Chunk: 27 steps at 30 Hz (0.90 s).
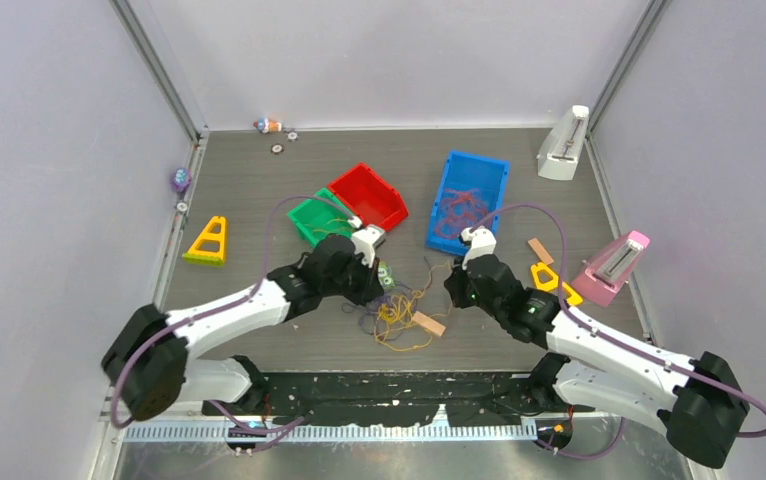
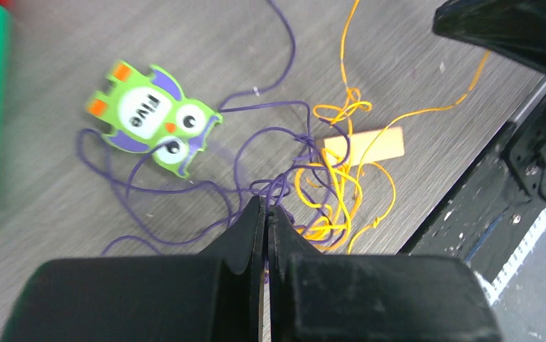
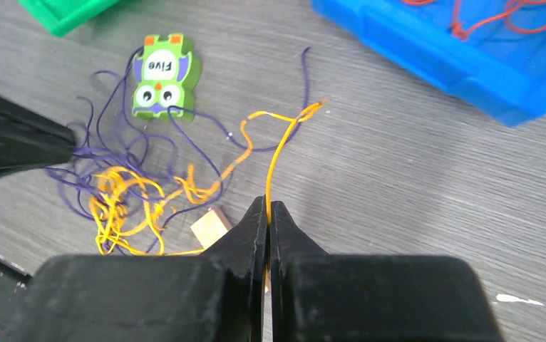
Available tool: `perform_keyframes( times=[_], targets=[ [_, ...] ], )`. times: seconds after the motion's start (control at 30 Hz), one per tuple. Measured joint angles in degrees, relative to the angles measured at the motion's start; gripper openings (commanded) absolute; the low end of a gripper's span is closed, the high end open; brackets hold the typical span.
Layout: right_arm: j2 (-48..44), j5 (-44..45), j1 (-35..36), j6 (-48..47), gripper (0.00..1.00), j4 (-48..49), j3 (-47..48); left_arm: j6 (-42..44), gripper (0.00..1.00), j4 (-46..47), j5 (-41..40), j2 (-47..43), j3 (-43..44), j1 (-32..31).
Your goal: Untangle the cables
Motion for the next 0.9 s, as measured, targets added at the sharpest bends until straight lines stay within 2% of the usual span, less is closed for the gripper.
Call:
perform_keyframes(
  times=[0.3,0.67,0.9],
  targets=[
    [-7.6,10.3,-0.4,2.9,0.05,-5.0,-1.8,-2.4,0.00,-3.9,-13.9,-18.7,-5.6,1.4],
    [-15.8,22.9,-1.1,8.0,0.05,-13.6,-2.0,-10.3,0.00,-15.6,-24.2,-39.6,-12.0,12.8],
    [-18.3,28.1,-1.3,12.7,0.05,-19.8,-2.0,-14.9,0.00,-24.6,-32.0,-48.4,-12.1,16.0]
  ],
)
